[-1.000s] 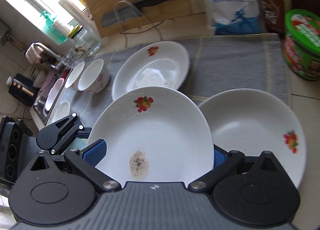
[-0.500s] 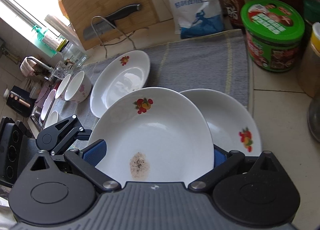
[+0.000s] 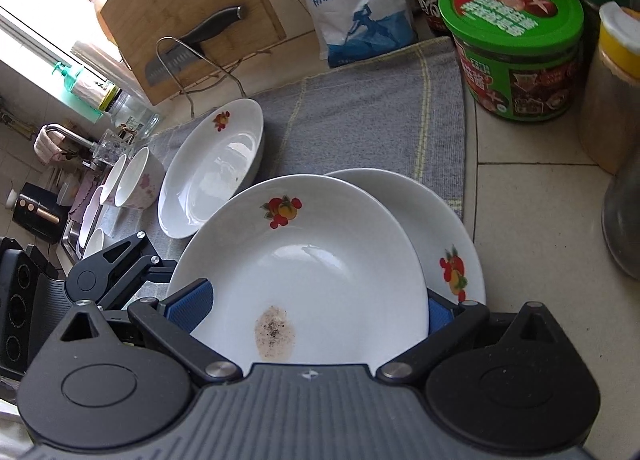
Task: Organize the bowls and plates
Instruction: 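Carry the stained plate with the right tool over another white plate, then lower the stained plate onto the other plate and open the right tool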
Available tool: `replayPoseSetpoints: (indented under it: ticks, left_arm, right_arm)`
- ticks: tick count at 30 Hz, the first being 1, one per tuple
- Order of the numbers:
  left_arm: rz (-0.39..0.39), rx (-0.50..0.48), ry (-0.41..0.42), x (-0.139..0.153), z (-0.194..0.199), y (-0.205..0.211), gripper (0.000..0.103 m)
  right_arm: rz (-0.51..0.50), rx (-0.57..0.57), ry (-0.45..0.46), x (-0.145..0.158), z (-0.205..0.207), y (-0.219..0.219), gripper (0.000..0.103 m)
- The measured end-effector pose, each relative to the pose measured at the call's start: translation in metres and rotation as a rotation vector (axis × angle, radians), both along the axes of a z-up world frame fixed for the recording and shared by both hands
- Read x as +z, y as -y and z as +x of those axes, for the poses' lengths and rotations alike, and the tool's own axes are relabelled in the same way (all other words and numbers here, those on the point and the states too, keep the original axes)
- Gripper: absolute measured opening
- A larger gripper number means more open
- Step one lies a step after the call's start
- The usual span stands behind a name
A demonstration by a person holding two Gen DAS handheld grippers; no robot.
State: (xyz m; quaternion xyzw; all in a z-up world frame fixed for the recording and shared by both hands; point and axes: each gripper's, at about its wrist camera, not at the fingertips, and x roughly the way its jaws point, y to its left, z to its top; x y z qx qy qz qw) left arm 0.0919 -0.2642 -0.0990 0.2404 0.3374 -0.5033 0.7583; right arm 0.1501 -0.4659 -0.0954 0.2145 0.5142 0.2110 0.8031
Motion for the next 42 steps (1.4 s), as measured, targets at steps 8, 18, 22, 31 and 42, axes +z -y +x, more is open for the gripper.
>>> replayPoseSetpoints:
  ticks: [8, 18, 22, 31, 42]
  left_arm:
    - [0.001, -0.005, 0.002, -0.002, 0.003, 0.001, 0.101]
    - [0.027, -0.032, 0.005, -0.004, 0.006, 0.008, 0.101]
    - [0.034, -0.031, -0.005, -0.004, 0.009, 0.010, 0.101]
    - [0.041, -0.035, -0.003, -0.005, 0.013, 0.012, 0.102]
    - [0.032, -0.030, -0.004, -0.004, 0.013, 0.012, 0.102]
  right_arm:
    - [0.001, -0.011, -0.005, -0.001, -0.003, 0.004, 0.103]
    - [-0.004, -0.042, -0.007, 0.000, -0.014, 0.008, 0.103]
    - [-0.004, -0.060, -0.005, 0.001, -0.019, 0.010, 0.103]
    - [-0.001, -0.089, 0.001, 0.004, -0.030, 0.015, 0.103]
    - [-0.006, -0.116, 0.010, 0.011, -0.039, 0.017, 0.103]
